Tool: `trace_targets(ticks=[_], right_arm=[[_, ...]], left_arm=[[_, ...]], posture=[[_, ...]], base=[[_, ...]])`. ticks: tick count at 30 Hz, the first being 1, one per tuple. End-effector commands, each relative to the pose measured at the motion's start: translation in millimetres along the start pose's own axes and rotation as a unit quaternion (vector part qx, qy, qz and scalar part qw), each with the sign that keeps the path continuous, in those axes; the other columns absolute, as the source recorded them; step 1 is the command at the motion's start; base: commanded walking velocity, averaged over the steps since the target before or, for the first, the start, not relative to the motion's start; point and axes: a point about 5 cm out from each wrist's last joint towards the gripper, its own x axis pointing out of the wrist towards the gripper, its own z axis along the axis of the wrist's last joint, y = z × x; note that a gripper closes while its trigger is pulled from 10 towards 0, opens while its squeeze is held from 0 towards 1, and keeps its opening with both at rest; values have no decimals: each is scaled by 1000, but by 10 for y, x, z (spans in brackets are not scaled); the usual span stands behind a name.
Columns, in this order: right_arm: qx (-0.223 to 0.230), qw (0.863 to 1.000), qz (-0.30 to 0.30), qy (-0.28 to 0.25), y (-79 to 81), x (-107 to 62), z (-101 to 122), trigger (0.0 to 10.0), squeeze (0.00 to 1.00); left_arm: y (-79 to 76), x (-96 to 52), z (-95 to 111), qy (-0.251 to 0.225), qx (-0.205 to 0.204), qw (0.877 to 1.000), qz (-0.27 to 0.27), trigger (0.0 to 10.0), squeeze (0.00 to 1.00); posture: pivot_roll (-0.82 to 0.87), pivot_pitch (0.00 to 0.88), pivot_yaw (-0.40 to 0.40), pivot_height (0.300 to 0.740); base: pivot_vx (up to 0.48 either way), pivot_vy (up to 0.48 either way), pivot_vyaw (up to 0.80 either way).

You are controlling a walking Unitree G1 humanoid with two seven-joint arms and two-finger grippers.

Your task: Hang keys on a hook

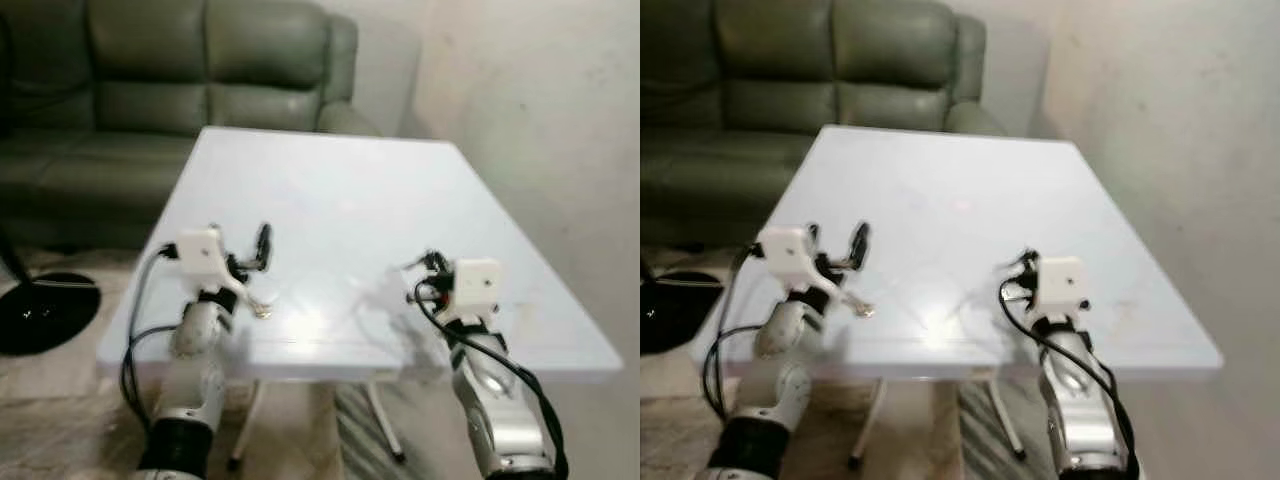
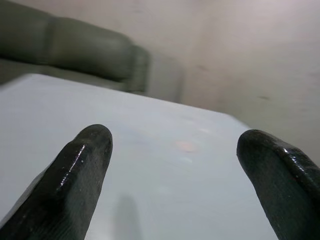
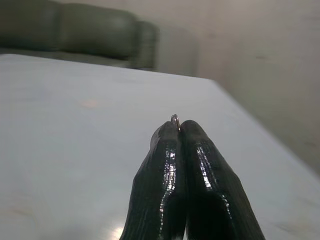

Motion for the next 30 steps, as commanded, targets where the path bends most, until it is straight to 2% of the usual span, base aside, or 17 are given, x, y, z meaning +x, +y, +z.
trace_targets(ticks=[1,7,12,19,23,24,30], right_arm=[[-3,1000,-1,-3,-9,-9,23,10000,0],[-6,1000,1,-1,-12,-13,16,10000,0],[-8,1000,5,0,-10,-16,15,10000,0],[-12,1000,12,0,-7,-20,18,10000,0],[-9,999,33,-12,19,-37,46,10000,0],[-4,999,44,-15,27,-56,52,10000,0],[-9,999,46,-9,5,-89,25,10000,0]], left_arm=[[14,1,11,0,1,1000,4,10000,0],[7,4,9,1,2,1000,3,10000,0],[-21,10,-12,4,-18,1000,3,10000,0],[-78,4,-56,14,-12,1000,2,10000,0],[-130,-6,-79,18,-11,1000,-5,10000,0],[-152,-12,-94,20,-21,1000,-2,10000,0],[-197,-13,-101,17,-33,999,4,10000,0]], posture=[[11,4,-61,740],[12,3,-66,740],[11,0,-75,740],[11,2,-87,740],[6,2,-88,740],[6,1,-91,740],[0,0,-95,740]], base=[[0,-480,-738],[0,-414,-736],[0,0,-731],[0,0,-728],[0,0,0],[0,0,0],[0,0,0]])
